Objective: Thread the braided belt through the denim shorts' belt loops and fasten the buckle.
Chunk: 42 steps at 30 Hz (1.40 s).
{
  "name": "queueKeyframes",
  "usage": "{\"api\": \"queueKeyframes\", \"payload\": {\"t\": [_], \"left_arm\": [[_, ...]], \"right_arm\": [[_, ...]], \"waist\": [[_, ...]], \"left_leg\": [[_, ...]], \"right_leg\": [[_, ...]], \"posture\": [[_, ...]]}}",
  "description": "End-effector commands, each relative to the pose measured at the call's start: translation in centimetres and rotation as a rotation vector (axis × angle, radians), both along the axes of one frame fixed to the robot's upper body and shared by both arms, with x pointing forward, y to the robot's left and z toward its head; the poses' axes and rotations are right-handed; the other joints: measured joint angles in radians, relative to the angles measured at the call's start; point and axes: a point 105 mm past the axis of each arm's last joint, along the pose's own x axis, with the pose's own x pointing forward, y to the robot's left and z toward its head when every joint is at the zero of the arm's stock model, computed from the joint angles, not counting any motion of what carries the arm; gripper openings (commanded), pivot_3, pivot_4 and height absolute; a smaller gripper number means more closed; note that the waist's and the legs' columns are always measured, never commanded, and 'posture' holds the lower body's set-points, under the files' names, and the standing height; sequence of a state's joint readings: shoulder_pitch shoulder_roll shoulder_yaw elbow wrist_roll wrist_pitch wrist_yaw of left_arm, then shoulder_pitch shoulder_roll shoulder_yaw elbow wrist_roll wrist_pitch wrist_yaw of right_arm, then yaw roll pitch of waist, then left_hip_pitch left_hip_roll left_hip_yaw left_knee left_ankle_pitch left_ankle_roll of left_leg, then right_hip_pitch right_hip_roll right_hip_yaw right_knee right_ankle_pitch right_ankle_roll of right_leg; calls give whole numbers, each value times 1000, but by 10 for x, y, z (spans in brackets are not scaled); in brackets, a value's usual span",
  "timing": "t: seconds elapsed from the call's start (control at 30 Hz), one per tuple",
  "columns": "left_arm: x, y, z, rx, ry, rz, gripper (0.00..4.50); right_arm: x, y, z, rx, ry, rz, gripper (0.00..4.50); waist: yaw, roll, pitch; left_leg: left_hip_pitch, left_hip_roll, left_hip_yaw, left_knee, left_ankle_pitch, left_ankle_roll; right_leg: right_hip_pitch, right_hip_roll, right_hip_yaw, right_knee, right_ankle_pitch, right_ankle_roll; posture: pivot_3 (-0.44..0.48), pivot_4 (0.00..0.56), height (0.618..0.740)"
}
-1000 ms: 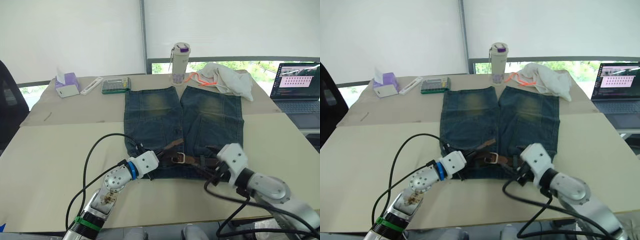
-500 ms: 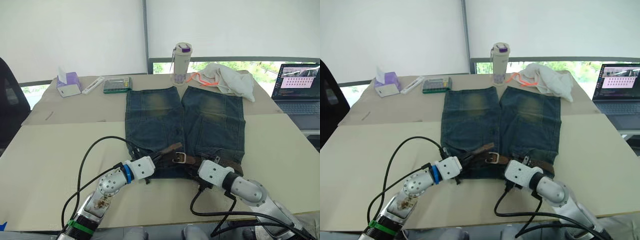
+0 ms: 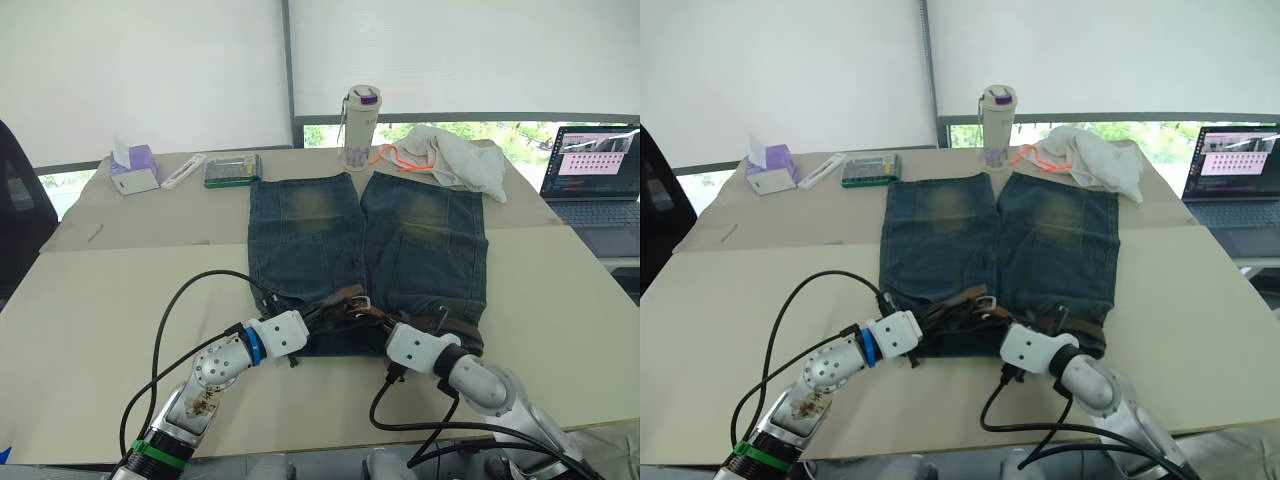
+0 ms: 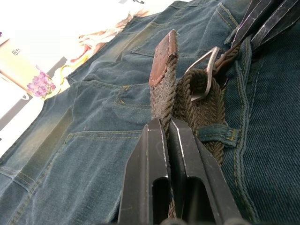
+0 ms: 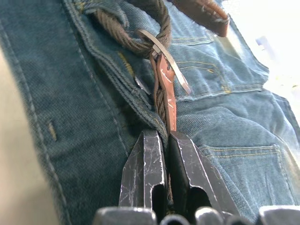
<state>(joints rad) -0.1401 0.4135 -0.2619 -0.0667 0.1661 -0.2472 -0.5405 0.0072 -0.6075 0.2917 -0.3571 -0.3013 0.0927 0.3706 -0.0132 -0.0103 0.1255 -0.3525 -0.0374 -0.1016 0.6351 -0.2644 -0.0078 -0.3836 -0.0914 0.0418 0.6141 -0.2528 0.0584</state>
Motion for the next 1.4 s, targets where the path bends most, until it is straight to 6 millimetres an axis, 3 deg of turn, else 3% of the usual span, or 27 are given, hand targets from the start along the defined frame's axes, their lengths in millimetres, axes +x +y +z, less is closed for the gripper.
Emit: {"api": "queueKeyframes", "payload": {"t": [0.03,0.2,0.3,0.63,1.07,1.4], "left_arm": [[1,-3,13,-36,12,12,0],[4,-7,14,58,108,42,0],[2,-10,26,92,95,33,0],[-3,-6,36,374,-185,-23,0],[3,-6,32,500,-242,-63,0],[0,-21,37,534,-317,-126,0]], "right_arm": [[7,-2,33,36,-207,-35,37],[10,-5,45,-29,-370,-57,37],[12,-10,45,-83,-429,-69,37],[14,-22,33,-200,-500,-81,37],[12,-22,41,-300,-656,-39,37],[10,-15,40,-303,-679,-7,37]], "waist": [[1,0,0],[4,0,0],[1,0,0],[2,0,0],[1,0,0],[1,0,0]], "left_leg": [[0,0,0,0,0,0],[0,-1,0,0,0,-1],[0,-1,1,0,1,-1],[0,-1,1,0,1,-2],[0,-1,1,0,1,-2],[0,-1,1,0,1,-2]], "right_leg": [[0,0,0,0,0,0],[0,0,0,0,0,0],[0,0,0,0,0,0],[0,0,0,0,0,0],[0,0,0,1,0,0],[0,0,1,1,0,0]], "posture": [[0,150,740],[0,150,740],[0,150,740],[0,150,740],[0,150,740],[0,150,740]]}}
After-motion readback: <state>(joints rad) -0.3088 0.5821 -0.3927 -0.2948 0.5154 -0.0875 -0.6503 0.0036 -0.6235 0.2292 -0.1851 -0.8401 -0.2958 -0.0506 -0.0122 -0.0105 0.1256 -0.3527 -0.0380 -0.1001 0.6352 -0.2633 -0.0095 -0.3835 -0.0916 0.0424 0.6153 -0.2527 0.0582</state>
